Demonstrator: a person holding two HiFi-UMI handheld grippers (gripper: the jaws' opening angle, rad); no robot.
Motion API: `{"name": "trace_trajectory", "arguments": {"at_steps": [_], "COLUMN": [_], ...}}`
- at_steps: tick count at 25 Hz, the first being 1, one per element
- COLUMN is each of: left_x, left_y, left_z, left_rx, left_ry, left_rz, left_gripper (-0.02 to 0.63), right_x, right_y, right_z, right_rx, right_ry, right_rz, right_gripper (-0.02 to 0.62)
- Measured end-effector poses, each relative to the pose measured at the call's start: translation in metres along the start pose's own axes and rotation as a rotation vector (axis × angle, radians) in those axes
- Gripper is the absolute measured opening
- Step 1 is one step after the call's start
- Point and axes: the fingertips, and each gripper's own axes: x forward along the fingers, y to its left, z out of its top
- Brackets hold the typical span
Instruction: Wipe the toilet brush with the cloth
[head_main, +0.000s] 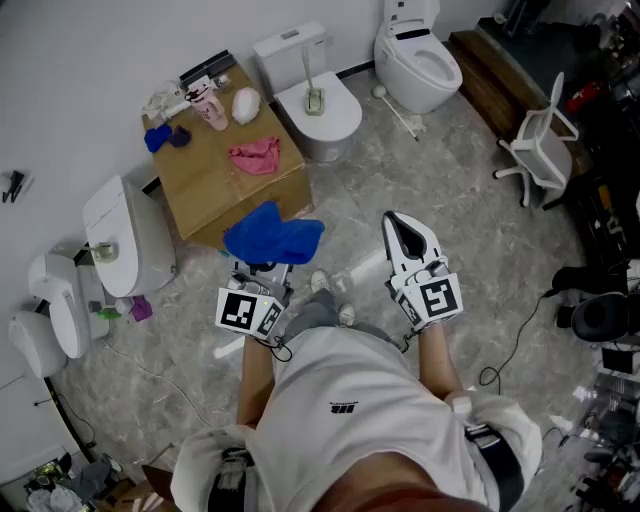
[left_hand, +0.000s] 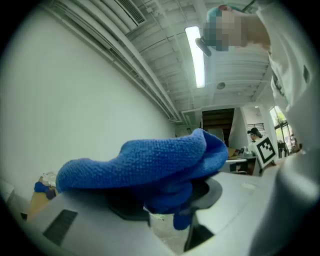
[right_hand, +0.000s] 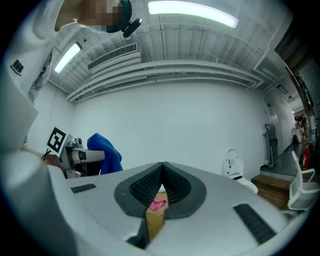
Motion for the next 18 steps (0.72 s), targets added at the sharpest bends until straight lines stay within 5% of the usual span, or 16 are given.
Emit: {"name": "trace_trajectory", "arguments": {"at_steps": [18], "left_x": [0.025], "left_y": [-0.012], "left_z": [-0.002], "left_rx": [0.009], "left_ry": [-0.003], "left_rz": [0.045], "left_gripper": [0.189], "right_x": [0.011], "right_y": [-0.009], "right_z": [-0.002], "right_rx": [-0.016], "right_ry": [-0.018], "right_rz": [0.055], "right_gripper": [-0.005]}}
